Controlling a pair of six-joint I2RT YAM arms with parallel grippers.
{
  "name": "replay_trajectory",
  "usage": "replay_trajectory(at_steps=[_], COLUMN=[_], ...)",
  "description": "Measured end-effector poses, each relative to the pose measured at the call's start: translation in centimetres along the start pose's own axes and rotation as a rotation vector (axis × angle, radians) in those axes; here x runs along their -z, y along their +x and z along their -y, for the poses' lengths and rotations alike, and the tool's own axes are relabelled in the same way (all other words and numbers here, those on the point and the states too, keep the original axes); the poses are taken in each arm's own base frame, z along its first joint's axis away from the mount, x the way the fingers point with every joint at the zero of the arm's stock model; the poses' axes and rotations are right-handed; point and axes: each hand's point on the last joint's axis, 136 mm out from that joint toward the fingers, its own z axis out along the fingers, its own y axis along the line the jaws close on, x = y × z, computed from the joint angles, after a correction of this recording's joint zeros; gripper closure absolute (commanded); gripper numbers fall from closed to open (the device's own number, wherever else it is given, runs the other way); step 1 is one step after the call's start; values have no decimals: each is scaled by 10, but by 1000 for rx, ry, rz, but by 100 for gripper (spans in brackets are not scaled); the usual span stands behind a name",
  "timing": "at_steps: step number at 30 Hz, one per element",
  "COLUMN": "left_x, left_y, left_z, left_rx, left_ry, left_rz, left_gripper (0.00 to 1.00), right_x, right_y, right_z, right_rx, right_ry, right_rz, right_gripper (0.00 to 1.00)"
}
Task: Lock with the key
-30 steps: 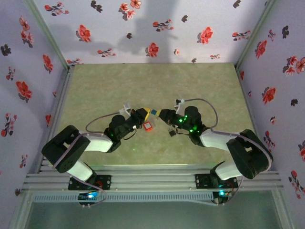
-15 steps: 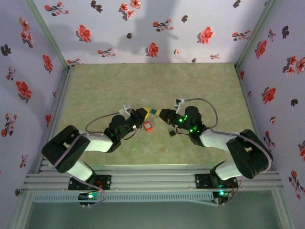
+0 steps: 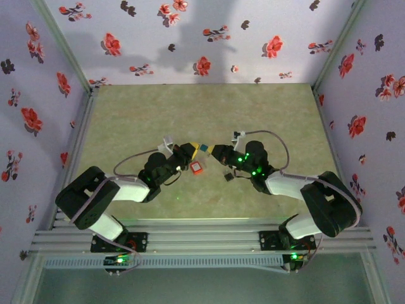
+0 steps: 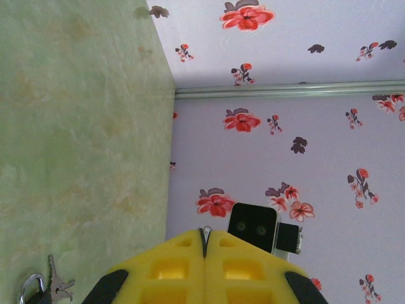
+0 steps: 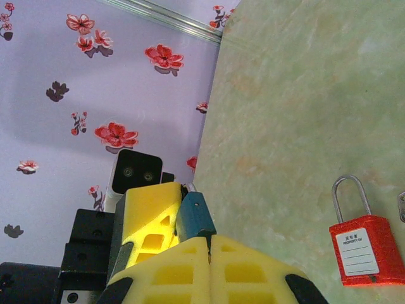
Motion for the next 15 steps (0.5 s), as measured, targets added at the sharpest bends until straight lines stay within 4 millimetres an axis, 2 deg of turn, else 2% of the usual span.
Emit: replay_trajectory(at_steps=[15], left_x=[0], left_y=[-2], left_z=[0], left_rx=[0], left_ry=[0], left_rz=[15], left_gripper=[100], right_x=[0], right_y=[0], right_z=[0], right_rx=[0], right_ry=[0], right_rz=[0], right_gripper=[100])
